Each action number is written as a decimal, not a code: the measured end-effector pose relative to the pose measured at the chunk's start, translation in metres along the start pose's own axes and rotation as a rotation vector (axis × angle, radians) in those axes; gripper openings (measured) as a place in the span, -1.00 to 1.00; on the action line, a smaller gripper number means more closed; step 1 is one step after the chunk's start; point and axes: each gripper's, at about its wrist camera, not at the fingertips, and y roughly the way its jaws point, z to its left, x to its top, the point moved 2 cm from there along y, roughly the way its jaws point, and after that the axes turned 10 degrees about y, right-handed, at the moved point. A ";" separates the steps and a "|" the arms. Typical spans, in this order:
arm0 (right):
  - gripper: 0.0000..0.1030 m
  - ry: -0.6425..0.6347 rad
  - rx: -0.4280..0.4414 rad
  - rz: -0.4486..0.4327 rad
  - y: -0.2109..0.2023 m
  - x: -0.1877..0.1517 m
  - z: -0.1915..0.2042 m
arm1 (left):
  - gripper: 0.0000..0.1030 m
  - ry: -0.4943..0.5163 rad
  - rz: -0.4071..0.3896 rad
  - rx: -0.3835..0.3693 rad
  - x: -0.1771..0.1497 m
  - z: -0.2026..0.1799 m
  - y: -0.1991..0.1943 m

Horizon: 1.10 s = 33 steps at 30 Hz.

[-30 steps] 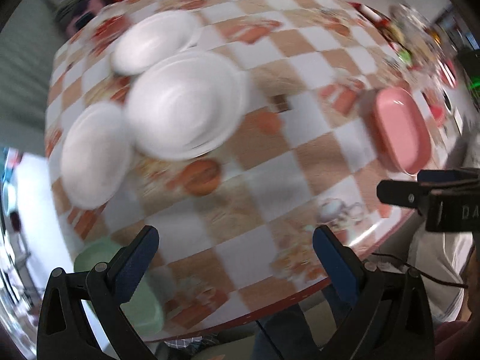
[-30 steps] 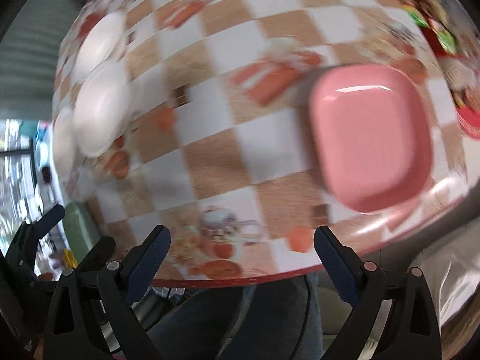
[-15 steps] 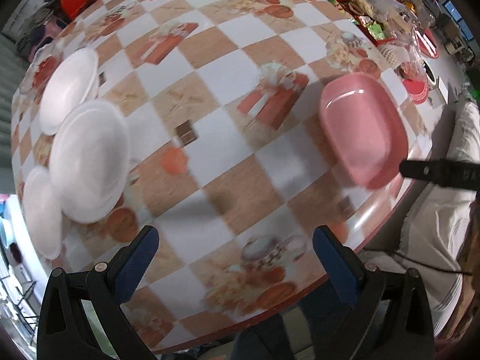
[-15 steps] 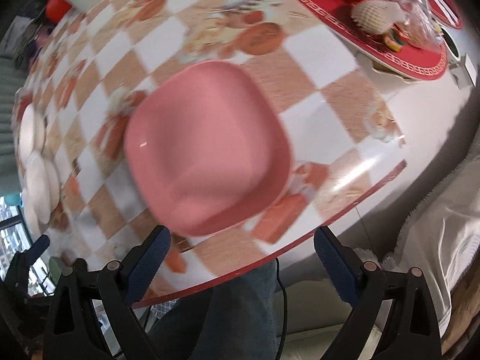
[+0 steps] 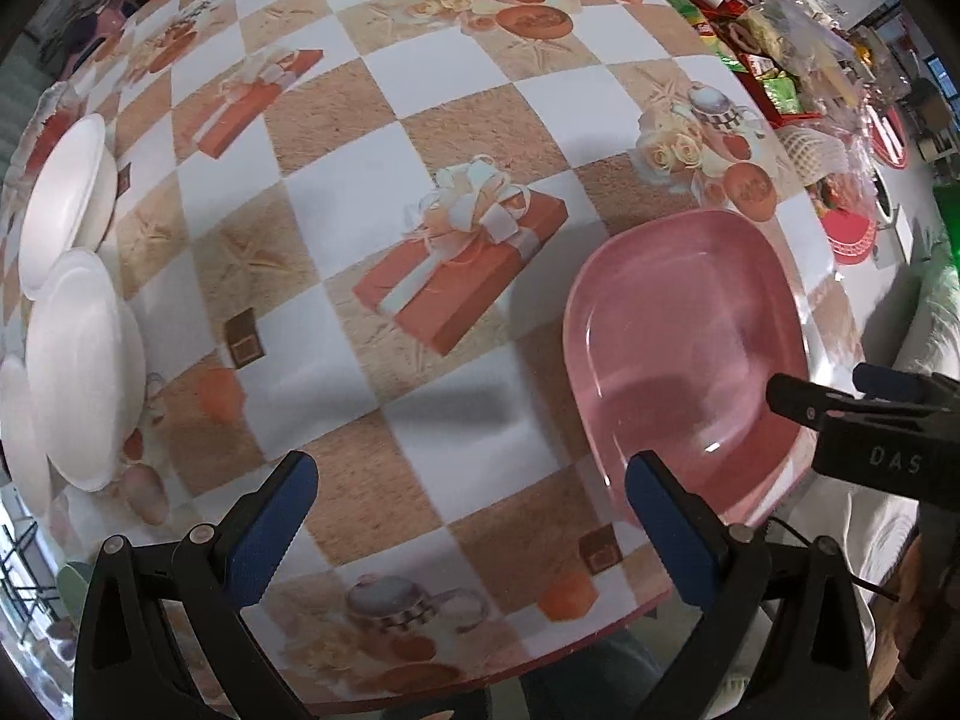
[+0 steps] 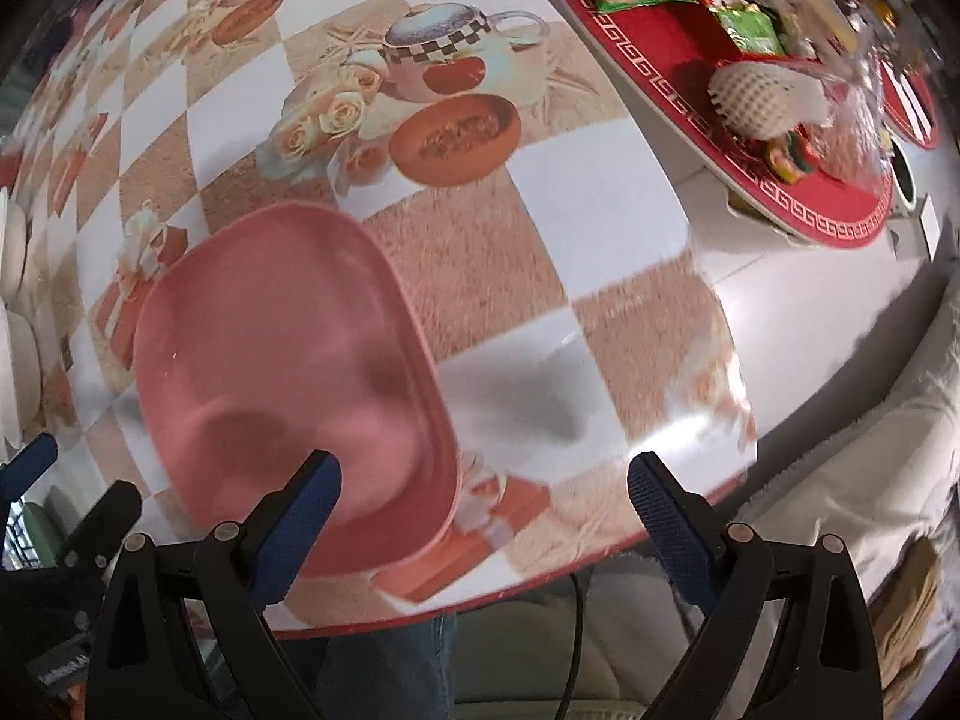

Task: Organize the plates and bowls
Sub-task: 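Move both tools toward the pink square plate, then close both tools on the pink square plate's rim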

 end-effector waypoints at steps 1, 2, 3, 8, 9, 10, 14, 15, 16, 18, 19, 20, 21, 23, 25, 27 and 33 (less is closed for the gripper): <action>0.88 -0.007 -0.001 0.001 0.002 0.003 0.000 | 0.99 -0.009 0.001 -0.002 0.001 -0.001 0.003; 0.89 -0.016 -0.002 0.003 0.005 0.005 0.000 | 0.99 -0.020 0.002 0.000 0.003 -0.001 0.005; 0.89 -0.024 -0.001 0.006 0.009 0.004 -0.003 | 0.99 -0.031 0.002 0.002 0.004 0.000 0.007; 0.89 -0.091 0.004 0.021 0.021 0.013 0.000 | 0.99 -0.081 -0.003 0.020 0.014 0.001 0.017; 0.89 -0.101 0.003 0.023 0.024 0.015 0.000 | 0.99 -0.086 -0.001 0.022 0.019 -0.002 0.021; 0.89 -0.109 0.004 0.024 0.025 0.016 0.000 | 0.99 -0.092 0.003 0.025 0.020 -0.002 0.024; 0.94 -0.150 0.012 0.015 0.032 0.023 0.001 | 0.99 -0.107 0.017 0.031 0.025 -0.005 0.037; 0.97 -0.165 0.009 0.014 0.033 0.024 0.003 | 0.99 -0.108 0.021 0.032 0.025 -0.006 0.038; 0.98 -0.181 0.006 0.012 0.035 0.026 0.004 | 0.99 -0.108 0.026 0.033 0.026 -0.007 0.042; 0.98 -0.203 0.005 0.007 0.034 0.026 0.008 | 0.99 -0.109 0.035 0.031 0.023 -0.003 0.045; 0.98 -0.205 0.006 0.006 0.034 0.026 0.008 | 0.99 -0.110 0.042 0.032 0.022 -0.003 0.048; 0.98 -0.206 0.008 0.002 0.033 0.026 0.007 | 0.99 -0.112 0.051 0.030 0.022 -0.003 0.052; 0.99 -0.205 0.010 -0.001 0.032 0.025 0.008 | 0.99 -0.118 0.053 0.029 0.019 0.000 0.053; 1.00 -0.205 0.021 -0.009 0.033 0.025 0.007 | 0.99 -0.121 0.051 0.020 0.018 0.002 0.055; 1.00 -0.201 0.026 -0.021 0.032 0.024 0.006 | 1.00 -0.113 0.047 0.019 0.019 0.000 0.056; 1.00 -0.197 0.027 -0.024 0.032 0.024 0.006 | 1.00 -0.113 0.045 0.017 0.020 -0.001 0.056; 1.00 -0.200 0.020 -0.005 0.034 0.028 0.008 | 1.00 -0.122 0.062 0.009 0.019 0.002 0.058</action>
